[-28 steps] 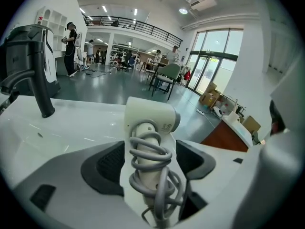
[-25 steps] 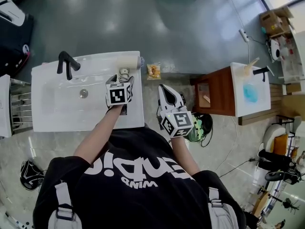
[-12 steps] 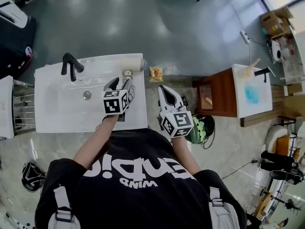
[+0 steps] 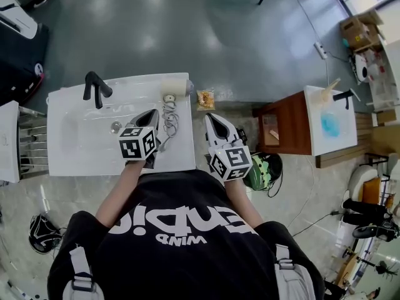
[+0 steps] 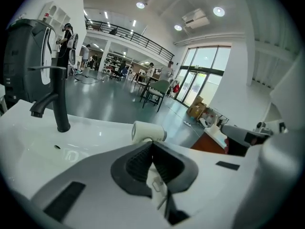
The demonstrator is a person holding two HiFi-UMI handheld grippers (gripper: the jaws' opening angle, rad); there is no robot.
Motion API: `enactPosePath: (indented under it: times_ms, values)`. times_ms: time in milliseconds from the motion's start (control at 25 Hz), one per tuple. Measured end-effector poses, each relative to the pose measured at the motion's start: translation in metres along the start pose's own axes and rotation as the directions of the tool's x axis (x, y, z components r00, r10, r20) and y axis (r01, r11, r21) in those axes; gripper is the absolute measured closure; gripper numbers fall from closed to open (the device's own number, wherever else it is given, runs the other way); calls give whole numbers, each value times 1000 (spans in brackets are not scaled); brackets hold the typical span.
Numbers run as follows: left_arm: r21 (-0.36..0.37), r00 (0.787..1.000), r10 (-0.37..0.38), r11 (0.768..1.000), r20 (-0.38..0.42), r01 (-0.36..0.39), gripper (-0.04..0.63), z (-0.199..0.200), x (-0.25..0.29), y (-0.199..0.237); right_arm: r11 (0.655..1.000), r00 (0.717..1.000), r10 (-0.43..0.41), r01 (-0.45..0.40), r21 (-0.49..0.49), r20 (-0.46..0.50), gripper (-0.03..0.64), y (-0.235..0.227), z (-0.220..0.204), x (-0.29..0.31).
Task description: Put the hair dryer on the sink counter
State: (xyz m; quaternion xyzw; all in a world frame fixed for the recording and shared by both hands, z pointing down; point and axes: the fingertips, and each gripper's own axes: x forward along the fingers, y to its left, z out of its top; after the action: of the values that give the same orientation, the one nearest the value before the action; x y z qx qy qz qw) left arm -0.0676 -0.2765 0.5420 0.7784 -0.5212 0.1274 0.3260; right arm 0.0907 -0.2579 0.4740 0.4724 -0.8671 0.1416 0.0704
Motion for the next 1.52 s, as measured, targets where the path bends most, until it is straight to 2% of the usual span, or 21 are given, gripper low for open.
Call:
enactPosePath:
  times_ms: [240, 400, 640, 760, 920, 1080, 1240, 1520]
  values:
    - [-10, 988, -156, 988, 2, 156, 575, 14, -21, -17, 999, 999, 50, -50, -12, 6, 598, 14, 5, 2]
    - [46, 974, -226, 973, 30, 225, 575, 29, -36, -22, 994, 994, 111, -111, -15, 12, 598, 24, 11, 4]
    - [196, 960, -258, 952, 107, 234, 575, 47, -53, -26, 987, 987, 156, -153, -58, 39, 598, 28, 21, 3]
    - [273, 941, -299, 929, 156, 250, 575, 56, -64, -33, 984, 987, 154, -149, -98, 45, 598, 28, 26, 3]
    - [371, 919, -339, 895, 201, 249, 575, 65, -76, -41, 978, 979, 190, -182, -99, 74, 598, 35, 34, 2]
    - [403, 902, -363, 881, 235, 250, 575, 71, -83, -43, 972, 970, 223, -214, -96, 95, 598, 44, 38, 3]
    - [428, 899, -368, 870, 236, 244, 575, 71, -85, -43, 972, 970, 225, -216, -94, 95, 598, 47, 37, 4]
    - [417, 897, -366, 876, 249, 242, 575, 75, -87, -44, 977, 975, 202, -194, -91, 92, 598, 43, 38, 6]
